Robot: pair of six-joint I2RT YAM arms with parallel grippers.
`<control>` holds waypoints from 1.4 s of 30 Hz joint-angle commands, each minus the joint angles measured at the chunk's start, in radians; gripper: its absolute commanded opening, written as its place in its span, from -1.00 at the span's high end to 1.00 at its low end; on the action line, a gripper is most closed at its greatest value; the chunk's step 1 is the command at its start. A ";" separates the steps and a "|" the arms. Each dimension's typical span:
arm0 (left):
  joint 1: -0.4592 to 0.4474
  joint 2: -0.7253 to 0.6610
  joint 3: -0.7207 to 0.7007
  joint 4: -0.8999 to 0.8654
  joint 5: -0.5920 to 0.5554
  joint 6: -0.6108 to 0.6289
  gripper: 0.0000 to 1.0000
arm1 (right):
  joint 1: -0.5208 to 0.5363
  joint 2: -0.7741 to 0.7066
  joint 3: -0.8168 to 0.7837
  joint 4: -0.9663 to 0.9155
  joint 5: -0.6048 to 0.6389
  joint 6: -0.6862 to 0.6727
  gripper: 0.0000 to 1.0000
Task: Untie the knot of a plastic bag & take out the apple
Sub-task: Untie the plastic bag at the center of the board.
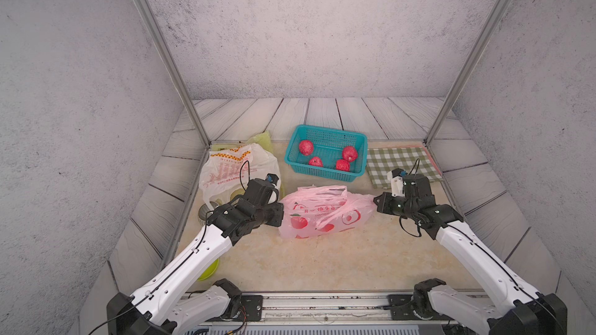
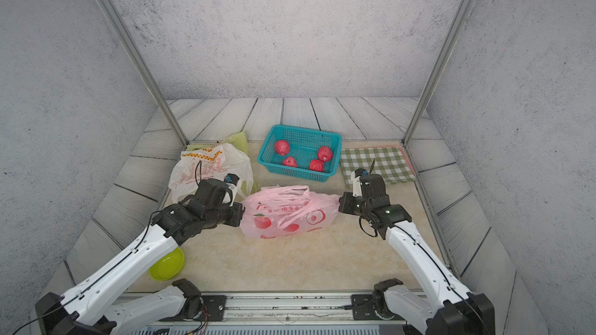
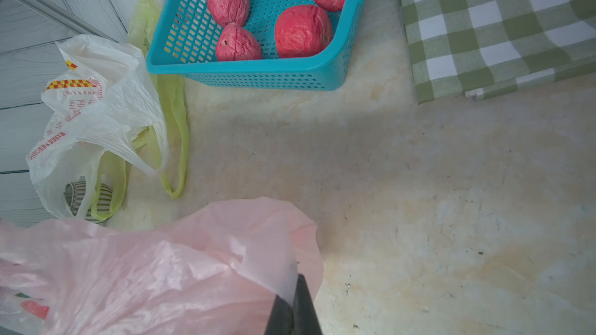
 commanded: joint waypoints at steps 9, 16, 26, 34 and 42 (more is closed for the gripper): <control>0.008 0.060 0.163 0.086 0.142 0.116 0.78 | -0.006 0.018 0.103 0.176 -0.203 -0.039 1.00; -0.043 -0.157 -0.247 0.253 0.278 -0.104 -0.55 | -0.006 -0.174 -0.246 0.151 -0.133 -0.058 0.20; -0.068 -0.186 -0.002 0.112 0.241 0.080 -0.78 | -0.002 -0.357 -0.132 -0.065 -0.078 -0.103 -0.11; -0.258 0.058 0.122 0.071 0.237 0.122 -0.77 | 0.071 -0.316 -0.171 -0.081 -0.323 -0.092 -0.09; -0.369 0.289 0.202 -0.032 -0.087 0.143 -0.76 | 0.251 -0.325 -0.304 0.009 -0.304 -0.012 -0.08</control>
